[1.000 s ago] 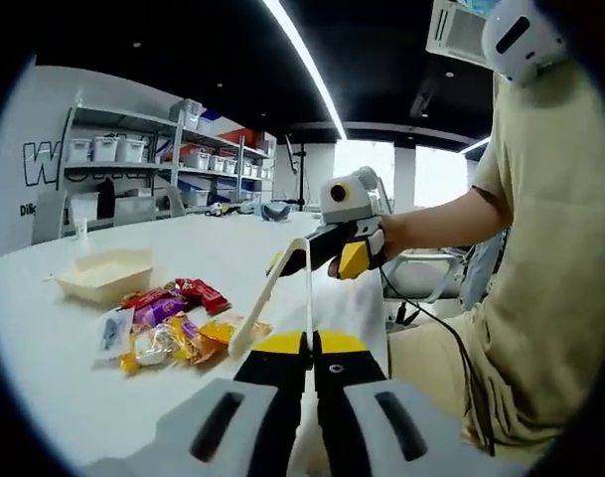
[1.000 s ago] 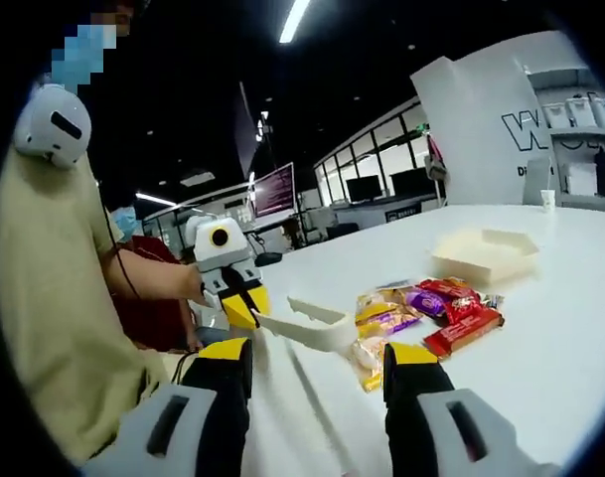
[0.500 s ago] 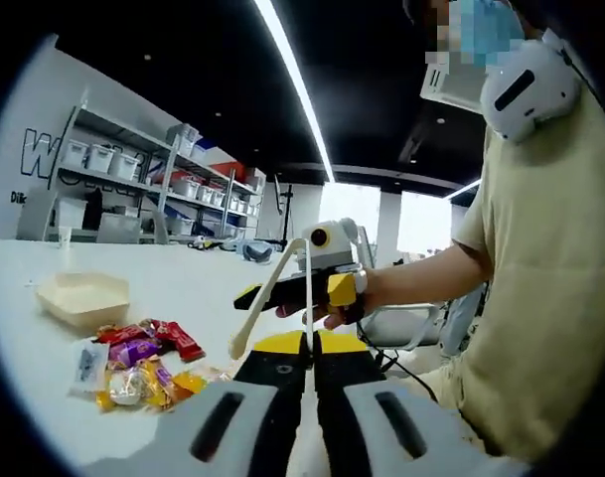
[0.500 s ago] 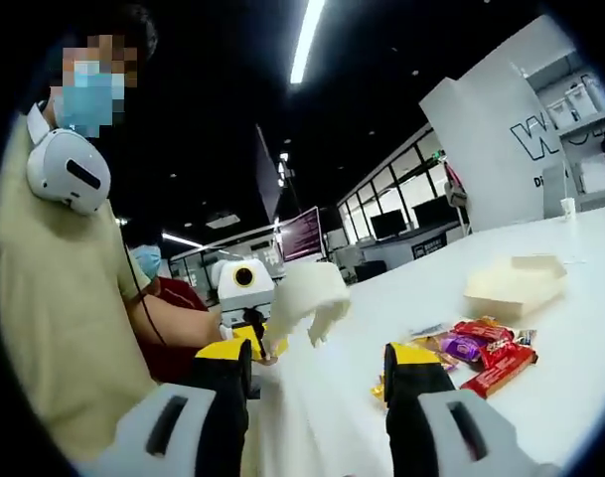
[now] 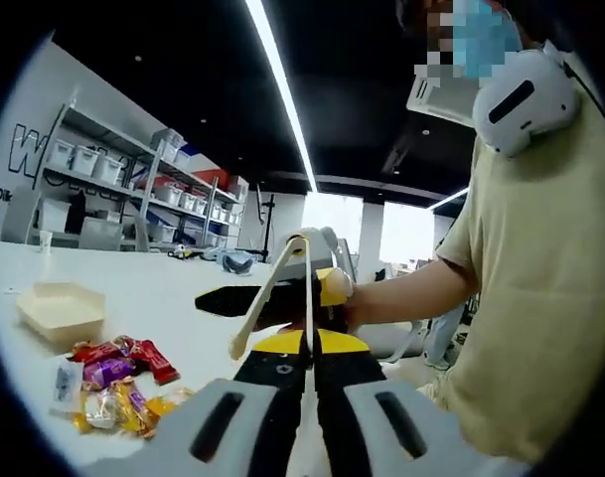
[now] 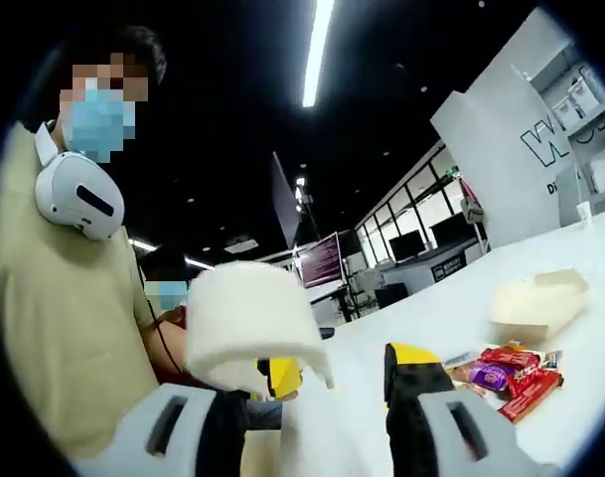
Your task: Place the target food into the container with the food tongs after gripping and lifting it, then release it inside without dropping or visibly crushing the food.
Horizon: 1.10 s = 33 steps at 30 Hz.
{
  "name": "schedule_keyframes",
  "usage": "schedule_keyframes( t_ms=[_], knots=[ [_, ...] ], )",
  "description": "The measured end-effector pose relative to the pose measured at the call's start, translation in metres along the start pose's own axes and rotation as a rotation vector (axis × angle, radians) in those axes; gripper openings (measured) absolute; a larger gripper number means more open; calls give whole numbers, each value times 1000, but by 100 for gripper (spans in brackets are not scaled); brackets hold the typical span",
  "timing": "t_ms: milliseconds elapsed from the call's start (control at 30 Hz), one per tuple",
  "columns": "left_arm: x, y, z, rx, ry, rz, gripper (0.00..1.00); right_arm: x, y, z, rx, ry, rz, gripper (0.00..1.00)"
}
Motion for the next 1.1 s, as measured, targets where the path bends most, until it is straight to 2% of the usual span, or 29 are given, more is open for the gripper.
schedule_keyframes(
  t_ms=[367,600,967,1100],
  knots=[
    [-3,-7,3,-21,17,-21,1,6,-8,5,-38,-26,32,53],
    [-5,-9,1,-8,19,-30,1,11,-13,7,-53,-26,48,52],
    [-5,-10,-4,-1,44,-23,1,15,-16,13,-85,10,64,47],
    [-5,-10,-2,2,43,-23,1,14,-15,13,-78,22,66,43]
  ],
)
Point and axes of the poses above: the point that each gripper's makers call its tool centre point, and the gripper's own axes: y roughly backward along the fingers, x roughly to its left, z roughly out of its top, the point moved 5 cm from there along y, roughly backward along the fingers, and after that the axes turned 13 degrees about -x, right-handed, at the moved point
